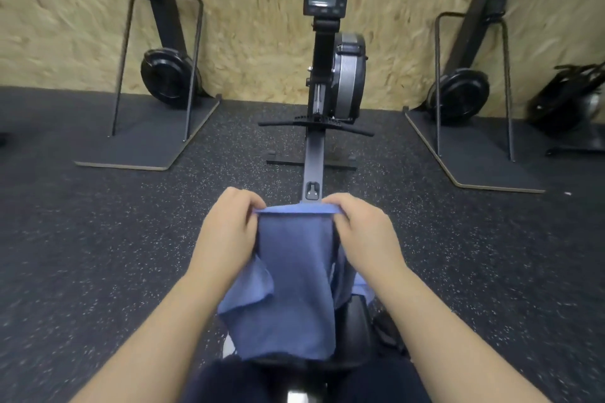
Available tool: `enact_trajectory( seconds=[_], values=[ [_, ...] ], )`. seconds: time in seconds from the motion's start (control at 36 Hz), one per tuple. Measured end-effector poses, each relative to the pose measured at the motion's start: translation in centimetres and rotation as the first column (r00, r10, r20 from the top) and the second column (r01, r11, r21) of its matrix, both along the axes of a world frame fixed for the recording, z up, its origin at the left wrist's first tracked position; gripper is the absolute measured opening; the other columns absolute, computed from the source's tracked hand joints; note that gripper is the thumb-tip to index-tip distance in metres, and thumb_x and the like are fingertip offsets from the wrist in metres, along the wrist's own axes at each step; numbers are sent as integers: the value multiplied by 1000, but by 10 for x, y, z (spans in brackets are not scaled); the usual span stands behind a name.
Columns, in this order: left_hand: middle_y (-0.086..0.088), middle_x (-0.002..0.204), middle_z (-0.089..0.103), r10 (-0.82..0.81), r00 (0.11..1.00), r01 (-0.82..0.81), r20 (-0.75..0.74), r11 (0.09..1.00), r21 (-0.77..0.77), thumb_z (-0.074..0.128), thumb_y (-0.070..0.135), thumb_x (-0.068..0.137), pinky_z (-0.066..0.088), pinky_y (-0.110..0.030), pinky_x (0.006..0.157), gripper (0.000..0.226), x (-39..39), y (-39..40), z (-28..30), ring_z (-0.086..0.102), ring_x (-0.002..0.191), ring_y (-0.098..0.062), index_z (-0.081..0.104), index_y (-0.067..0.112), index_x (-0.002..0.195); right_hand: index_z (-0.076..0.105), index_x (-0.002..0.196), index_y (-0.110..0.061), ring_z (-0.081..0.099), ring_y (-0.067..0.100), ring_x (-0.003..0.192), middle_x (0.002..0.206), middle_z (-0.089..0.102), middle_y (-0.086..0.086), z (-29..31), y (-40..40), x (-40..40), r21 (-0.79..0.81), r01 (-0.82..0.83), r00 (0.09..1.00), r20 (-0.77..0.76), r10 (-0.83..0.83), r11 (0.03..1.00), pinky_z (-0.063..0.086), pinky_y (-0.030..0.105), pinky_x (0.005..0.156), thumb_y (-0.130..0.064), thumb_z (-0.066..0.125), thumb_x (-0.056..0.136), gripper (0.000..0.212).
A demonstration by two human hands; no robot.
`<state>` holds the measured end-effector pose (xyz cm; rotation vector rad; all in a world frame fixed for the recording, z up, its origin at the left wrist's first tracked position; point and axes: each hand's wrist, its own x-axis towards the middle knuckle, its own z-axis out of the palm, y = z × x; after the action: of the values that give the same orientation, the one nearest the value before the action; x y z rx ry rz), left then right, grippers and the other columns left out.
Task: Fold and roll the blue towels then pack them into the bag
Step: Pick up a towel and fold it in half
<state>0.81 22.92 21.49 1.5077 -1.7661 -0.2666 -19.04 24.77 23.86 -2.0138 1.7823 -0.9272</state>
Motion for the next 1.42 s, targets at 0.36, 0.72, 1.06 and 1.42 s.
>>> enact_trajectory(
  seconds=[0.36, 0.72, 1.06, 1.42],
  values=[
    [9, 78, 62, 99, 989, -90, -105, 992, 87, 56, 27, 95, 40, -34, 71, 14, 13, 103, 29, 56, 80, -21, 52, 25, 81, 59, 82, -26, 57, 5, 78, 79, 62, -13, 40, 119, -34, -209, 97, 987, 148, -67, 973, 45, 25, 68, -19, 59, 92, 12],
    [21, 65, 58, -258, 942, 243, -214, 966, -91, 71, 21, 85, 37, -11, 61, 23, -30, 208, 97, 52, 62, 3, 62, 41, 93, 58, 70, -26, 56, 2, 71, 68, 62, -9, 79, 194, -1, -299, 22, 957, 282, 66, 954, 40, 13, 61, -23, 72, 84, 19],
    [22, 79, 69, -178, 984, 166, -24, 953, -255, 54, 48, 78, 49, -44, 83, 21, -35, 234, 112, 65, 84, -8, 59, 46, 98, 65, 76, -26, 61, 5, 70, 73, 65, -14, 83, 216, 8, -375, -66, 952, 255, 171, 925, 49, 23, 65, -11, 69, 80, 17],
    [22, 69, 65, -212, 886, 85, -412, 949, -305, 67, 14, 88, 40, -10, 61, 22, -27, 242, 108, 56, 61, 5, 67, 32, 77, 58, 77, -23, 59, 11, 80, 82, 64, -5, 46, 205, -34, -243, 235, 915, 382, -130, 941, 46, 24, 69, 1, 61, 79, 24]
  ],
)
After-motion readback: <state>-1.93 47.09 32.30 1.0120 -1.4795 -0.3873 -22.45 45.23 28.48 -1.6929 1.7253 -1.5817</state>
